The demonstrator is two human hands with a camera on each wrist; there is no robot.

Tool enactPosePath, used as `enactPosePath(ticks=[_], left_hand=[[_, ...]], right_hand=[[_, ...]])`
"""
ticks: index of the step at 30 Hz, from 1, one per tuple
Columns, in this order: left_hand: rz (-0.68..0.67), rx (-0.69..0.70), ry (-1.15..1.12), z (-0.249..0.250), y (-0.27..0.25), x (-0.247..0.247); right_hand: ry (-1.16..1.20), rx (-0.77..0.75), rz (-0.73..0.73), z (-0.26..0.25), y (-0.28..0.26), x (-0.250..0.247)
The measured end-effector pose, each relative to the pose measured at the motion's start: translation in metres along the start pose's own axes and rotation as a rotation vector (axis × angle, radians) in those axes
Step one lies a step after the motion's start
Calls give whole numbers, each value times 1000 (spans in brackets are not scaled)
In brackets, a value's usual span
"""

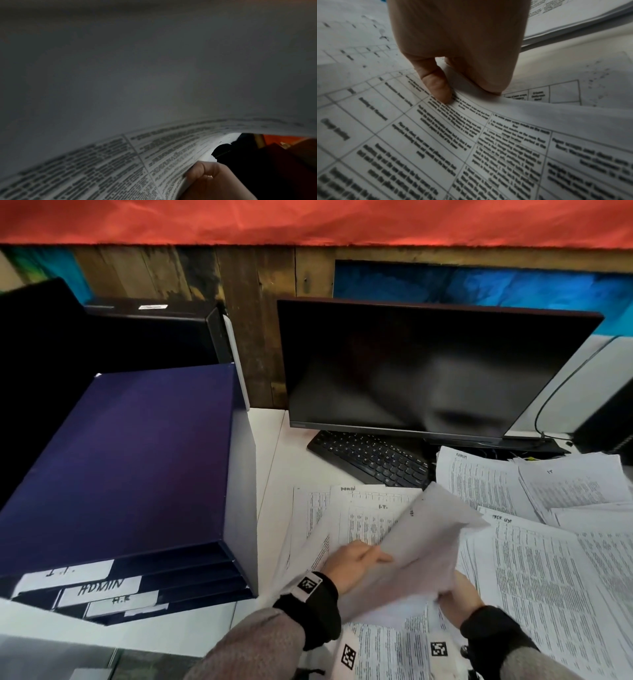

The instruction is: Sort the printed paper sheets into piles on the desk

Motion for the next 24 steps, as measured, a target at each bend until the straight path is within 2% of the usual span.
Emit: enactPosePath(ticks=[2, 4, 8, 12, 16, 21, 24], left_hand=[[57, 47, 140, -5, 6, -2], [144, -12, 257, -13, 8, -8], [193, -181, 175, -21, 7, -15], [221, -218, 169, -28, 14, -13], [191, -259, 264, -30, 18, -16], [106, -220, 399, -16, 18, -17], [77, -227, 405, -14, 20, -19]], right_hand=[[-15, 47, 9, 3, 0, 2], [-13, 50, 22, 2, -1, 1], [87, 0, -21, -7, -17, 10], [102, -19, -16, -10, -23, 14], [82, -23, -46, -11, -28, 14], [93, -16, -57, -13, -34, 19], [103, -21, -50, -15, -36, 19]])
Point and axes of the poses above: each hand's wrist, its own y-axis towards the middle knuckle, its own x-axis out of the palm, z = x × y, the point moved 2 cm from there along y, towards the middle knuckle, and after that the axes turned 15 degrees about x, right-handed, at the moved point
